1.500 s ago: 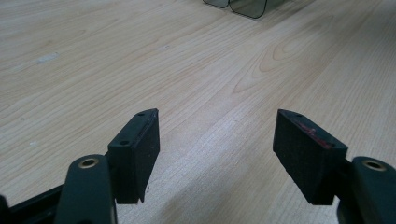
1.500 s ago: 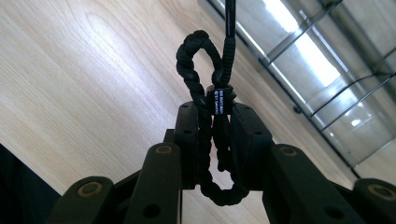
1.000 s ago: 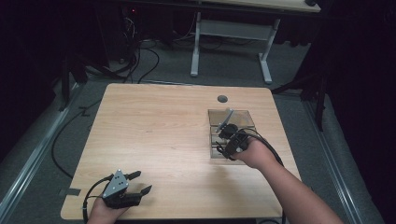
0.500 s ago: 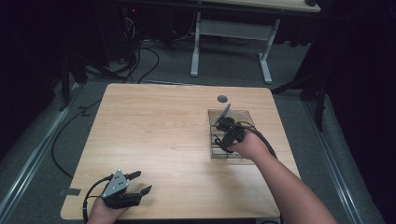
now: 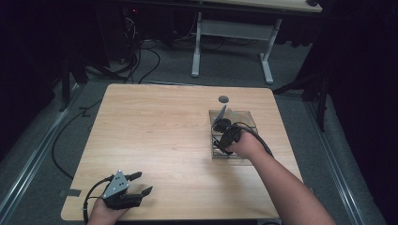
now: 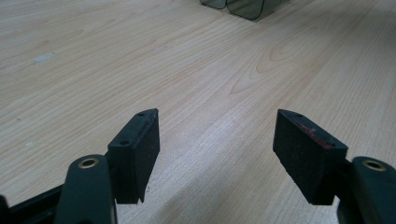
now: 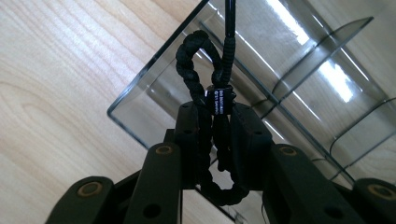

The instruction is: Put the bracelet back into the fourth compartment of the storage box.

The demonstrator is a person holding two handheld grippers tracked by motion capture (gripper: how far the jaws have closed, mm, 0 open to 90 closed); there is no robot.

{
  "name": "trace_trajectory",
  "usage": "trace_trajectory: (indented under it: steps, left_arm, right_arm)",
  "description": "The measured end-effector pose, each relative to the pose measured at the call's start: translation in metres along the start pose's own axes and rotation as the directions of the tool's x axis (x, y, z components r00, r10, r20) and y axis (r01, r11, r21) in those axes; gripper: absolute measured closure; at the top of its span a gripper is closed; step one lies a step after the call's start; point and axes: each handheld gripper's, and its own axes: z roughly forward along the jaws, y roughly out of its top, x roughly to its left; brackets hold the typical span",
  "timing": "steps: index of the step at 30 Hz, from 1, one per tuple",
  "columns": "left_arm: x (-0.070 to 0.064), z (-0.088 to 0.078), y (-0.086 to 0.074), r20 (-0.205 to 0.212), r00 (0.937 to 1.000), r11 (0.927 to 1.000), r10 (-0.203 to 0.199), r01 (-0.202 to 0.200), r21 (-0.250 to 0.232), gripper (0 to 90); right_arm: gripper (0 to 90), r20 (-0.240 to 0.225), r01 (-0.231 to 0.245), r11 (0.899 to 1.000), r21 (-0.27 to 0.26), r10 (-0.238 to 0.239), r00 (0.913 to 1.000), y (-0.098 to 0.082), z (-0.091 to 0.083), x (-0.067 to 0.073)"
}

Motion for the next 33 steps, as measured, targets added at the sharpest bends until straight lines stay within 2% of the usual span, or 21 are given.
trace_trajectory:
  steps: [3,4,13,21,30,31,33]
  left_arm:
    - [0.0,0.0,0.0,0.0,1.0,1.0,-0.001,0.001,-0.001,32.1]
    - [0.0,0.0,0.0,0.001,1.0,1.0,-0.001,0.001,-0.001,32.1]
    - [0.0,0.0,0.0,0.002,1.0,1.0,0.002,-0.002,0.001,32.1]
    - [0.0,0.0,0.0,0.004,1.0,1.0,0.001,-0.001,0.001,32.1]
    - [0.0,0.0,0.0,0.004,1.0,1.0,0.004,-0.004,0.002,32.1]
    - [0.0,0.0,0.0,0.004,1.0,1.0,0.004,-0.004,0.002,32.1]
    - [0.0,0.0,0.0,0.004,1.0,1.0,0.004,-0.004,0.002,32.1]
  right_arm:
    - [73.8,-0.002,-0.003,1.0,0.011,0.003,1.0,0.003,0.004,0.001]
    - [73.8,0.001,0.015,1.0,0.009,-0.015,0.9999,0.004,0.006,0.0]
    - [74.1,-0.005,0.007,0.999,0.043,-0.007,1.0,0.006,0.017,0.002]
    - [74.1,-0.005,0.023,0.999,0.046,-0.023,0.9997,0.007,0.024,0.003]
    - [74.2,-0.012,0.019,0.999,0.046,-0.019,0.9998,0.008,0.028,0.003]
    - [74.1,-0.012,-0.009,0.998,0.054,0.01,0.9999,0.008,0.027,0.005]
    - [74.0,-0.01,0.03,0.999,0.041,-0.029,0.9995,0.008,0.028,0.003]
